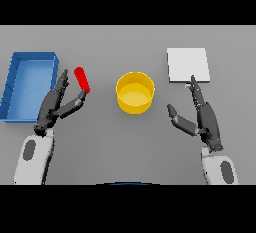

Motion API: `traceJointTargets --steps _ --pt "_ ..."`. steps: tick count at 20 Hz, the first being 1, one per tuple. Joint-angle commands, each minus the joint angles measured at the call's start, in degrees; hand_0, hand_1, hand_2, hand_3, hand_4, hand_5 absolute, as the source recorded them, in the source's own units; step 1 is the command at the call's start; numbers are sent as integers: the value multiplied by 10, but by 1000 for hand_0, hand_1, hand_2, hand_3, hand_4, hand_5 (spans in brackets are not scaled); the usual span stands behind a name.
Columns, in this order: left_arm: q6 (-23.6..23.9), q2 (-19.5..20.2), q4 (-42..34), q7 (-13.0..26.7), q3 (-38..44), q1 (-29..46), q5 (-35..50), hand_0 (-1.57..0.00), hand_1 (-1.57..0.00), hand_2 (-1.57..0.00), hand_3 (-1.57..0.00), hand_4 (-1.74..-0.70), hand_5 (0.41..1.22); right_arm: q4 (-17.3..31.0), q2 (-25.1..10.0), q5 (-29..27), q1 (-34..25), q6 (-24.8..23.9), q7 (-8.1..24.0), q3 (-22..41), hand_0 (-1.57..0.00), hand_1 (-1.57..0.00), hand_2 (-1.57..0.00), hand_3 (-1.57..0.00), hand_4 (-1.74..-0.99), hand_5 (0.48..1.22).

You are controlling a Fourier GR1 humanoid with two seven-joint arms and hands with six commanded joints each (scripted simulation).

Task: Pick up the red beaker and tilt it to pour out 1 green nut into yellow bowl. Pick up the yellow bowl and place it on the metallic measuring scale.

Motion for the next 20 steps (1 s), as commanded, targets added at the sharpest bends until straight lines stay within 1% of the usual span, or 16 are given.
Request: traceJointTargets --steps 1,2,3,4,6,8,10,12,13,14,15,16,17,18,20 --pt "-3 0 26 -17 3 -12 -2 1 1 1 1 -1176 640 3 1 -1 -7 0 5 0 1 1 1 1 -1225 627" --pt "-4 -1 47 -23 5 -29 -2 1 1 1 1 -1178 637 0 1 -5 -9 2 7 -2 1 1 1 1 -1229 626" --pt "-6 0 65 -35 10 -43 -1 1 1 1 1 -1180 636 5 2 -5 -5 3 -1 -1 1 1 1 1 -1229 626" --pt "-6 -1 82 -40 11 -58 -3 1 1 1 1 -1183 637 13 0 -2 -5 2 2 -2 1 1 1 1 -1227 625" --pt "-6 -2 104 -51 12 -75 -6 1 1 1 1 -1197 646 7 -2 5 2 -1 -7 0 1 1 1 1 -1218 626" --pt "3 -3 126 -52 12 -101 -16 1 1 1 1 -1201 654 6 0 -6 -4 3 3 -4 1 1 1 1 -1229 628" --pt "9 -3 150 -51 11 -116 -27 1 1 1 1 -1197 661 0 -5 -3 5 2 -5 -5 1 1 1 1 -1226 631" --pt "20 -8 179 -49 14 -142 -35 1 1 1 1 -1196 664 0 0 -5 7 2 -3 -3 1 1 1 1 -1233 634" --pt "23 -13 198 -47 19 -157 -33 1 1 1 1 -1199 669 -3 -2 -4 2 0 5 -5 1 1 1 1 -1234 635" --pt "26 -12 210 -58 21 -159 -35 1 1 1 1 -1203 671 -5 -3 -8 3 2 3 -7 1 1 1 1 -1238 638" --pt "31 -13 229 -60 27 -174 -35 1 1 1 1 -1207 673 -7 -7 -12 9 2 4 -12 1 1 1 1 -1240 639" --pt "35 -15 239 -70 28 -180 -37 1 1 1 1 -1215 678 -7 -4 -8 4 0 11 -9 1 1 1 1 -1241 641" --pt "30 -14 254 -84 36 -187 -29 1 1 1 1 -1228 687 -13 -2 -6 14 2 3 -3 1 1 1 1 -1242 642" --pt "25 -16 265 -96 42 -193 -23 1 1 1 1 -1246 695 -9 -3 -7 6 1 12 -7 1 1 1 1 -1245 642" --pt "30 -22 296 -132 62 -208 -7 1 1 1 1 -1285 708 -9 -4 -11 7 3 9 -8 1 1 1 1 -1246 645"
